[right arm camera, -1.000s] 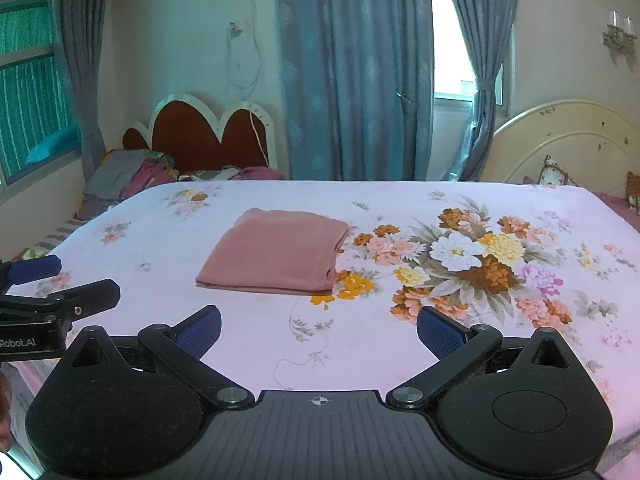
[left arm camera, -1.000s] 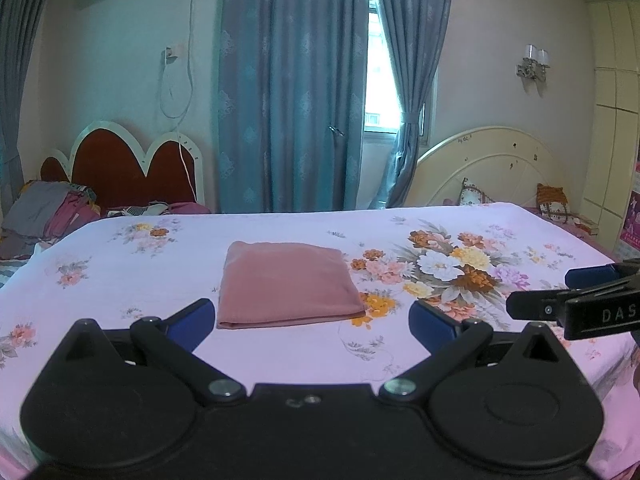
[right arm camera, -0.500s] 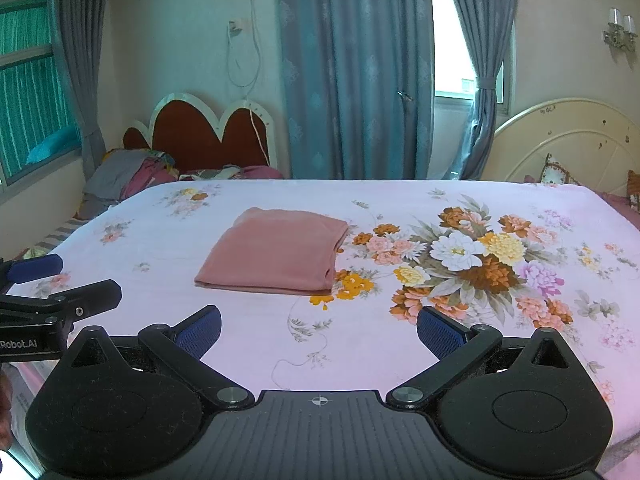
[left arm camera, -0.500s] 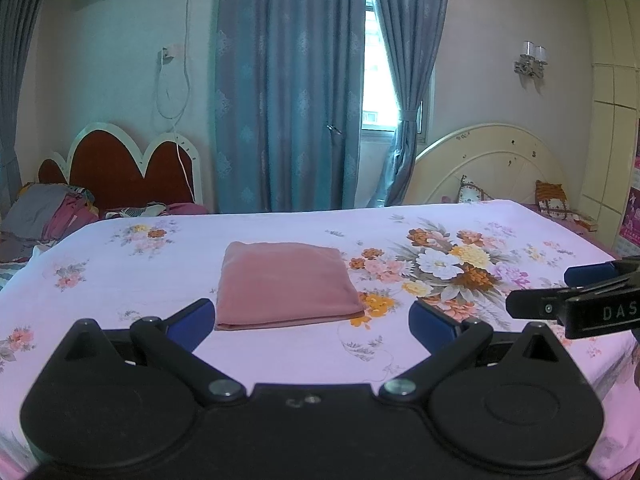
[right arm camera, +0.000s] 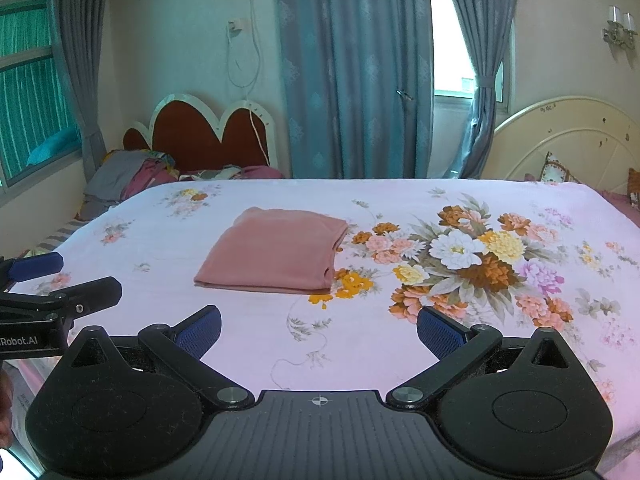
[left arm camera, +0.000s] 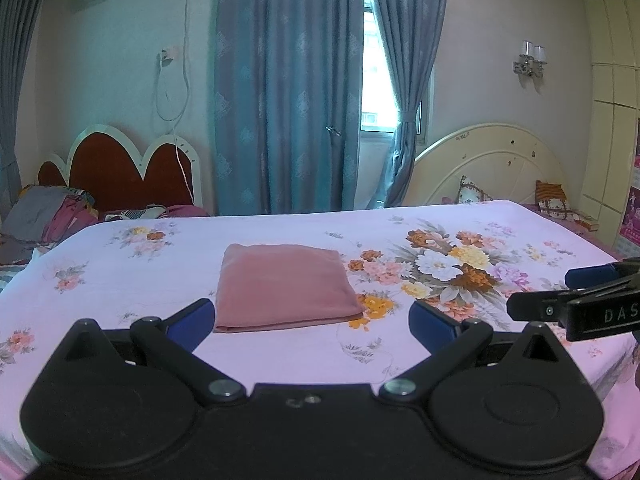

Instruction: Fold small clothes

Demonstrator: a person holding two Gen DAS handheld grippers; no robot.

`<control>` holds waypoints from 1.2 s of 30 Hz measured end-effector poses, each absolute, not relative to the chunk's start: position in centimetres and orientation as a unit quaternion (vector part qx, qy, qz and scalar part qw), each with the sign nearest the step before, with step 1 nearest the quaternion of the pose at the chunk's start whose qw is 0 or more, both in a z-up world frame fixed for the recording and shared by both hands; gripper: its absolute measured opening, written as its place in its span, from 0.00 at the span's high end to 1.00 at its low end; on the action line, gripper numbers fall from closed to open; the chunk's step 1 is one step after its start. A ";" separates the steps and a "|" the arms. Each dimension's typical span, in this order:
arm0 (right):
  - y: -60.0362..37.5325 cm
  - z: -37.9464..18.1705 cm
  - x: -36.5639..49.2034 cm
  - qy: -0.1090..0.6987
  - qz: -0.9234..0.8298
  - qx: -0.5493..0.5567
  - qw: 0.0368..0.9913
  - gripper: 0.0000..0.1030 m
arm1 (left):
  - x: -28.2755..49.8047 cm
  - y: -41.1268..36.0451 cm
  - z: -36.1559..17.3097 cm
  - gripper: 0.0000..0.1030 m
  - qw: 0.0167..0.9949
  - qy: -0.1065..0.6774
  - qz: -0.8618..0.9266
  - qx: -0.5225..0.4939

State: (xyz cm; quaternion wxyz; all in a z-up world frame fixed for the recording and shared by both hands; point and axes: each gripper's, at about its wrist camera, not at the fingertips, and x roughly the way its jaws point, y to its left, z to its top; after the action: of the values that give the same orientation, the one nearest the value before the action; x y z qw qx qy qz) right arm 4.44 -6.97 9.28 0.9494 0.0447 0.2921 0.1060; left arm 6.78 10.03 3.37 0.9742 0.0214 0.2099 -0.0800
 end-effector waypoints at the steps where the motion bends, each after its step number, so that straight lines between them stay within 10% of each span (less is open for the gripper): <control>1: -7.0 9.2 4.5 0.292 0.106 0.045 0.949 0.00 | 6.8 10.1 3.4 0.00 0.974 0.210 -0.080 0.021; 36: -7.1 9.1 4.5 0.292 0.108 0.050 0.949 0.00 | 7.1 9.8 3.3 0.00 0.975 0.208 -0.081 0.020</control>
State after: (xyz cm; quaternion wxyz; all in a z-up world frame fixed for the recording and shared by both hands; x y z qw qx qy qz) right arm 4.51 -7.13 9.06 0.9489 0.0500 0.2921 0.1084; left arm 7.09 9.78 3.31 0.9746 0.0200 0.2077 -0.0811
